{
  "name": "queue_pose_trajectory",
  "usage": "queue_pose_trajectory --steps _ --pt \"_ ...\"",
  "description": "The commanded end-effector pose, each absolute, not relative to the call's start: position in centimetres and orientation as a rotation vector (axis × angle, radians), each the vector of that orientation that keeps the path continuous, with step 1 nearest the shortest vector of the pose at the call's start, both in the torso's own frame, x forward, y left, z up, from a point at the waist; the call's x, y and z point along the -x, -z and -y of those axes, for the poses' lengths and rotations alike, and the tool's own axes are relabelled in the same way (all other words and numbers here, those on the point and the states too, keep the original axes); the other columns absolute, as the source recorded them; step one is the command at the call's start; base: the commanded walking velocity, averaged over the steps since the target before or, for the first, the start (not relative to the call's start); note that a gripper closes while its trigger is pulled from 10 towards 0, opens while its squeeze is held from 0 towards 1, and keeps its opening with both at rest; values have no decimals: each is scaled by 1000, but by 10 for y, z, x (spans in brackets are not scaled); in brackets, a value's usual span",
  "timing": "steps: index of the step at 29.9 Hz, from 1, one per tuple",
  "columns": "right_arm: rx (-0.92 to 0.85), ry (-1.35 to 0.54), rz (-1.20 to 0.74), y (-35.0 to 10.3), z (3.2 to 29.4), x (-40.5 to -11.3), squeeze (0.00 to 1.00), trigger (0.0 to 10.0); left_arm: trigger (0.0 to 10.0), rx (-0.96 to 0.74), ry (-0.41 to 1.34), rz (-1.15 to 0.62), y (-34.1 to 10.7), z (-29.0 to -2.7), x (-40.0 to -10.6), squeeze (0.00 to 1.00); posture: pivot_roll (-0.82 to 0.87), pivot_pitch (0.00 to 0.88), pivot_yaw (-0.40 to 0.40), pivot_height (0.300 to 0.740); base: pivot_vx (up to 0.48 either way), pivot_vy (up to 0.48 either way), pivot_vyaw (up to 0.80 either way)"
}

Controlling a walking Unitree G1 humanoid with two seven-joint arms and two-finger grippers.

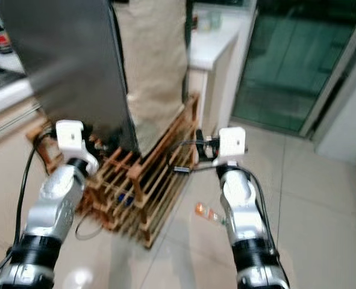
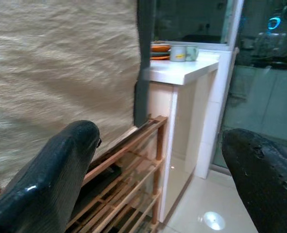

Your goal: Restocking fridge

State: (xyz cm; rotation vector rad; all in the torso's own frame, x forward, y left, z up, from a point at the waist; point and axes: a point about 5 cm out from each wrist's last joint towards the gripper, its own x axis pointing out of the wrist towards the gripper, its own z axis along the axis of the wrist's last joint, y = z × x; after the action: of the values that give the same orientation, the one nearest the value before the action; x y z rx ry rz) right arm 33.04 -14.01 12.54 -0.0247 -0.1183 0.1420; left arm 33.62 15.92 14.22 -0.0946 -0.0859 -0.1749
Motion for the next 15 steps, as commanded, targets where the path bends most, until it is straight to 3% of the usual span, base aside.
queue_pose_trajectory --steps 1,15 --pt "25 -148 131 -127 139 -332 0 10000 10000 67 161 116 -152 -158 -339 0 -91 0 53 740 311 0 0" --pt "26 -151 133 -128 138 -333 0 10000 10000 67 159 123 -153 -158 -340 0 -91 0 52 740 0 0 0"
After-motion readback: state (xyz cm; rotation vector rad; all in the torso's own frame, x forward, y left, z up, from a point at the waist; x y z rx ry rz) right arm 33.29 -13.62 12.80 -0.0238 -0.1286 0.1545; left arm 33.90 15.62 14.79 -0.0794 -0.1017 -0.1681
